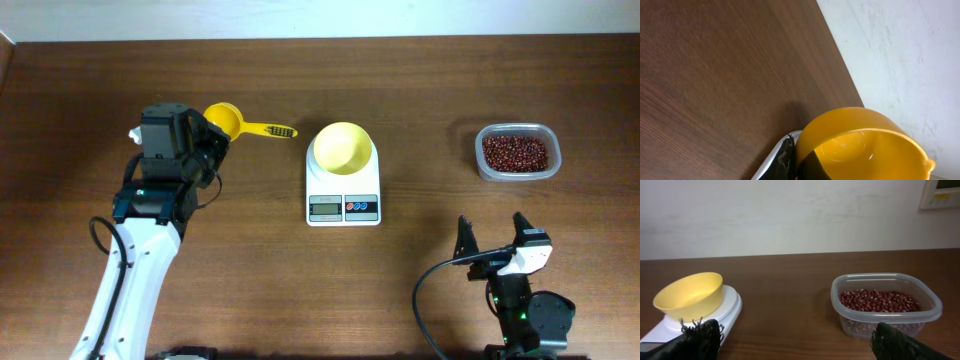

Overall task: Scoop item into bowl and weigh 50g on scale
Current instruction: 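Lift the yellow scoop with the left gripper, handle pointing right, then move the right gripper toward the scoop handle above the scale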

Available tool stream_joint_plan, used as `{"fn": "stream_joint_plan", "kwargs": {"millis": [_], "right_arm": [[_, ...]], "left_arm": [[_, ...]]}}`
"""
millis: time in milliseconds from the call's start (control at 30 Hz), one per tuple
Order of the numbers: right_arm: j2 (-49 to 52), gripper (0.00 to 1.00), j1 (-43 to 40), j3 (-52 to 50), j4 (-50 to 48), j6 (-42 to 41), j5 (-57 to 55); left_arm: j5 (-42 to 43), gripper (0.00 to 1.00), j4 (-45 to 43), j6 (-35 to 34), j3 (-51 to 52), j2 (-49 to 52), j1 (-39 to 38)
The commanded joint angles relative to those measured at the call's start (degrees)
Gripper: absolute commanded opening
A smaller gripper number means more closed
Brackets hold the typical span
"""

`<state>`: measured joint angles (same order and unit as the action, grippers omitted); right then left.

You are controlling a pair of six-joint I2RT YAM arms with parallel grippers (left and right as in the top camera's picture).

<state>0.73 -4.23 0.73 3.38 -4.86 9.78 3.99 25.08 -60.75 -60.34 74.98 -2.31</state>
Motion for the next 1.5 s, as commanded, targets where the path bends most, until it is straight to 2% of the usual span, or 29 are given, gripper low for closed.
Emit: {"fn": "stream_joint_plan", "kwargs": {"millis": [0,100,233,467,600,800,933,1033,1200,1267,1367,1467], "right_arm": [[-0.5,0.99,0.5,-0.4,0.3,0.6,-1.9],[-0.5,0.99,0.5,-0.4,-3.3,1.2,-2.5],[-0.5,0.99,0.5,-0.4,-4.1,1.0,9.2],[-0.5,0.99,0.5,-0.4,-10.8,0.2,18.4],[-0.3,0.99,0.5,-0.1,-11.3,-12.4,18.3],[1.7,0.99,0.5,4.1,-11.3,-18.6,18.4],[9.2,0.99,0.5,11.0,-11.3,-19.9,19.8],[17.6,0.99,0.5,15.3,-11.3,-23.9,22.0],[34.1,0.99,0.5,23.1,-11.4,-29.2,31.9],[38.2,0.99,0.5,25.0,-11.4,-33.0,35.7],[43.6,0.99,0.5,25.9,-13.2,-43.7,39.7],[47.8,0.99,0.5,25.9,-13.1,-44.3,39.7]], "left_arm": [[-1.3,0.0,0.1,-1.3,-1.2,-0.7,-0.2],[-1.3,0.0,0.1,-1.4,-1.2,-0.7,-0.2],[-2.4,0.0,0.0,-1.4,-1.2,-0.7,-0.2],[-3.9,0.0,-0.1,-1.4,-1.2,-0.7,-0.2],[-5.8,0.0,-0.1,-1.4,-1.2,-0.7,-0.2],[-6.8,0.0,-0.3,-1.4,-1.2,-0.7,-0.2],[-6.8,0.0,-0.5,-1.4,-1.2,-0.7,-0.2],[-6.8,0.0,-0.3,-1.4,-1.2,-0.7,-0.2],[-3.8,0.0,1.2,-1.6,-1.2,-0.7,-0.2],[-3.2,0.0,1.2,-2.0,-1.2,-0.7,-0.2],[-2.2,0.0,2.5,-5.4,-1.2,-0.7,-0.2],[-0.5,0.0,3.0,-5.5,-1.2,-0.7,-0.3]]}}
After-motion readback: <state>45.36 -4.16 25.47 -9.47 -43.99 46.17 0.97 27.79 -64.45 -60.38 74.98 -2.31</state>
